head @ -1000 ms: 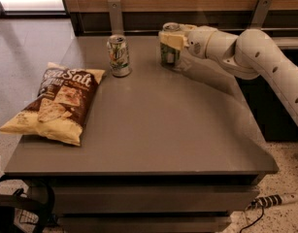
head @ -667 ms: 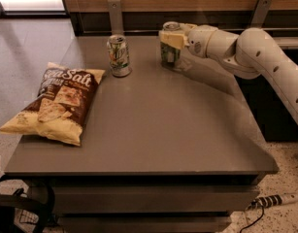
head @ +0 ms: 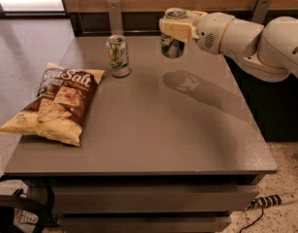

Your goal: Move green can near brown chip bag

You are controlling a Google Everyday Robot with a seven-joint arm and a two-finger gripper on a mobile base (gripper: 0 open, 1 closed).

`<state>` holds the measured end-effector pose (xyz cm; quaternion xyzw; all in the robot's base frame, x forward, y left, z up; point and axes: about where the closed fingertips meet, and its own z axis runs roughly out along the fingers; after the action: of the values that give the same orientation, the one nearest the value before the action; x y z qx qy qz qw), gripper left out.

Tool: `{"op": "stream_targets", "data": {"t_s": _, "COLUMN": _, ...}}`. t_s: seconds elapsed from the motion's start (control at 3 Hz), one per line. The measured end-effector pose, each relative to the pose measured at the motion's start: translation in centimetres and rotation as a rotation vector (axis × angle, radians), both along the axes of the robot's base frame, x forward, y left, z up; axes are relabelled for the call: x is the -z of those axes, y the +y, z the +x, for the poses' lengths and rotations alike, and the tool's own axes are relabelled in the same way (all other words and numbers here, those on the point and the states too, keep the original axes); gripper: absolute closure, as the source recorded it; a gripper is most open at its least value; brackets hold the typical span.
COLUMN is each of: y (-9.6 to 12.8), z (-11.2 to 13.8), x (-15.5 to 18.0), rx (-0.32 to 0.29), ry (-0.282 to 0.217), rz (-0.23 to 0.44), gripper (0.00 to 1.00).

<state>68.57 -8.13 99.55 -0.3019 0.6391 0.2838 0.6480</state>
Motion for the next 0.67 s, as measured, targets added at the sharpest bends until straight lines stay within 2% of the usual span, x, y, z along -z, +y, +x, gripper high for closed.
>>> {"op": "stream_targets", "data": {"t_s": 0.33, "y": 4.0, "z": -5.2, "x": -2.2, "rx": -0.103, "ry": -0.01, "rz": -0.001, "gripper": 1.0}}
{"op": "stream_targets", "data": {"t_s": 0.67, "y": 7.3, "z": -8.0, "x": -2.0, "rx": -0.193, "ry": 0.002, "rz": -0.014, "gripper": 1.0}}
